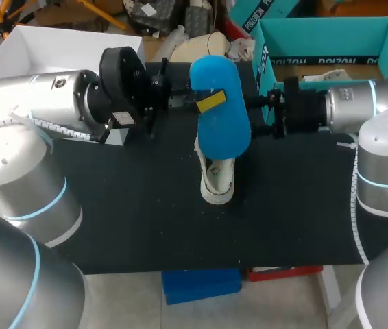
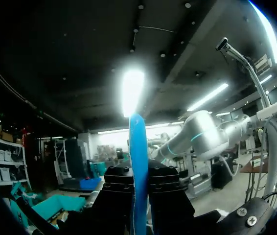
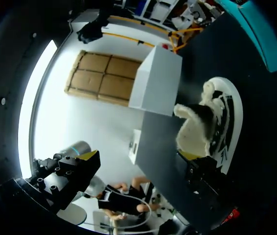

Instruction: Take the shoe out of the shoebox, open the shoe tongue, remove and reinsert the insole, then place the shoe into the shoebox

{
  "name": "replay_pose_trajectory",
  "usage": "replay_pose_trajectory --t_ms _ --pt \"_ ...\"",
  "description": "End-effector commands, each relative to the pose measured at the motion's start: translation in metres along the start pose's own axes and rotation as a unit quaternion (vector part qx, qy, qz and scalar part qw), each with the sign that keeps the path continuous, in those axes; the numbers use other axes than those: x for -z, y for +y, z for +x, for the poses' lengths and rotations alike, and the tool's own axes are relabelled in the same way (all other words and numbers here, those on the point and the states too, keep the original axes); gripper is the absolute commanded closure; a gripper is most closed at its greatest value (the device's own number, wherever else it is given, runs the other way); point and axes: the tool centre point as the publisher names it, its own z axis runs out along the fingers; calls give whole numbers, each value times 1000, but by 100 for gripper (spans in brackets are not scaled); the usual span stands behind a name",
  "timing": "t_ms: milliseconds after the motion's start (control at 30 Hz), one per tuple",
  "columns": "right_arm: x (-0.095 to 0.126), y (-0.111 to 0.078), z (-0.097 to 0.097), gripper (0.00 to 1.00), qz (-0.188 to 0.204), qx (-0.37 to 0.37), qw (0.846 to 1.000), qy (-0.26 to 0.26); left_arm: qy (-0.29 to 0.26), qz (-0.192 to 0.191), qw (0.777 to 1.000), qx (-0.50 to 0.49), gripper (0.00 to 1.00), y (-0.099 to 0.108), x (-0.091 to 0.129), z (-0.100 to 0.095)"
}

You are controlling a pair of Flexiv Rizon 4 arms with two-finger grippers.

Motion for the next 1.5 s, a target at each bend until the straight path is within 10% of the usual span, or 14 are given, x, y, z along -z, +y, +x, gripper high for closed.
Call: replay_pose_trajectory --t_ms 33,400,1267,1500 --pt "-2 0 -1 0 -2 0 1000 0 63 16 990 -125 100 30 1 -21" --pt "-2 0 -1 0 -2 0 1000 0 129 -43 962 -239 100 75 19 -17" --pt "-2 0 -1 0 -2 0 1000 0 129 -43 962 -239 100 75 19 -17" --pt "-2 0 -1 0 -2 0 1000 0 125 -80 949 -279 100 102 31 36"
